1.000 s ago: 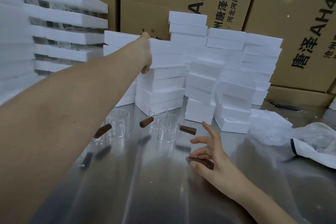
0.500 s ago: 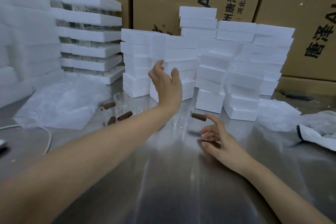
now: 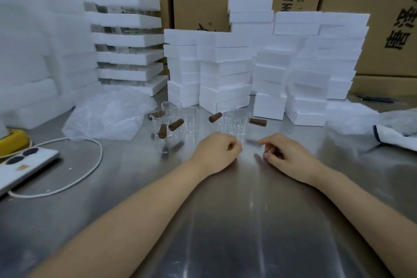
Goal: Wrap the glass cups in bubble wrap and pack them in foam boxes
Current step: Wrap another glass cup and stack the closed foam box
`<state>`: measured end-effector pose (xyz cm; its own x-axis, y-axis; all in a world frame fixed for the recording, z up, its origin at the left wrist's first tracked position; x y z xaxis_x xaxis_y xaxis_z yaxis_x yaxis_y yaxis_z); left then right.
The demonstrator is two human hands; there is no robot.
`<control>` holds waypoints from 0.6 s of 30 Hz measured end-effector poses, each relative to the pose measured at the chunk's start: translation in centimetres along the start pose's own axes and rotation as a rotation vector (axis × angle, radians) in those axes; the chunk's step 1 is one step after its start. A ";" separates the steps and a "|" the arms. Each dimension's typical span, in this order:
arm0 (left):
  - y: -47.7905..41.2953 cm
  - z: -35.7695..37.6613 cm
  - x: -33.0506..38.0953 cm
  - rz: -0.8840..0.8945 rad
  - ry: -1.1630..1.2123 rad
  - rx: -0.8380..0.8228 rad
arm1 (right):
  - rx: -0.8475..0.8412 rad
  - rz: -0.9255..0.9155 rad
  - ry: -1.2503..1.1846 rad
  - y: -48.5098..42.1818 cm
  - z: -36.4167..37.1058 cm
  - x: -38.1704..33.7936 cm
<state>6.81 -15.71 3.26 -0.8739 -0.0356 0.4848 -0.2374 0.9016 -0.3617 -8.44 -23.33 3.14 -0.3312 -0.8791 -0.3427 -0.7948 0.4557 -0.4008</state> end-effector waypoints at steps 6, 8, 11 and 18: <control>-0.8 -0.5 -0.9 0.007 -0.157 0.085 | -0.002 -0.004 0.005 -0.4 0.2 0.3; -1.0 -0.8 -1.7 -0.045 -0.158 0.103 | -0.002 0.001 -0.010 -0.4 0.3 0.6; -1.3 -1.2 -2.5 -0.093 -0.156 0.125 | 0.015 -0.002 -0.031 -0.6 0.4 0.9; -1.9 -0.8 -2.9 -0.046 -0.132 0.131 | 0.163 -0.033 -0.048 -0.6 -0.6 0.5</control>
<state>10.18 -16.93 3.18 -0.9068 -0.1395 0.3979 -0.3241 0.8343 -0.4460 -8.45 -24.13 3.75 -0.2786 -0.8882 -0.3652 -0.7109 0.4464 -0.5434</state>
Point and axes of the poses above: each hand's wrist, its own y-axis away from the middle knuckle, its own z-axis out of the palm, x = y × z, the point moved 7 cm from there along -y, towards the middle knuckle, and after that the axes turned 5 degrees about -z, right-handed, at the moved point
